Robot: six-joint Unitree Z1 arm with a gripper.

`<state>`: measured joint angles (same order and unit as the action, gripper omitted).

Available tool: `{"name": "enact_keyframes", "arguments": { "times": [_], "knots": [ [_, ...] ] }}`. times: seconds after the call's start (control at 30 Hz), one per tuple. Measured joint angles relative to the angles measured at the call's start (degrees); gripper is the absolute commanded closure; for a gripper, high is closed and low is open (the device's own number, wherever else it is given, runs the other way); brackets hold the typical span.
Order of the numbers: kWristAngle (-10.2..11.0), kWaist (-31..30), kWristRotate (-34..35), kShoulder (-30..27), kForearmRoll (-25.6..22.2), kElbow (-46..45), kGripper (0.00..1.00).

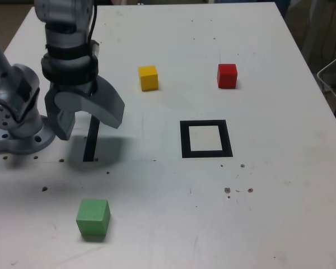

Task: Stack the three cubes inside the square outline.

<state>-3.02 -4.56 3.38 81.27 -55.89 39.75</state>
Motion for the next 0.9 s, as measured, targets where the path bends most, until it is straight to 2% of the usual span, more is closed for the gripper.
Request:
{"name": "enact_keyframes", "arguments": {
  "times": [0.33,0.53,0.63,0.8,0.9],
  "knots": [
    [1.3,0.0,0.0,-1.2,-0.6,0.2,0.00],
    [3.6,0.4,-1.1,-0.7,-2.4,3.0,0.00],
    [4.1,2.7,-4.3,0.5,-5.0,5.8,0.00],
    [3.8,6.5,-9.4,1.1,-10.5,10.7,0.00],
    [3.7,7.9,-11.6,1.5,-12.1,13.8,0.00]
  ]
}}
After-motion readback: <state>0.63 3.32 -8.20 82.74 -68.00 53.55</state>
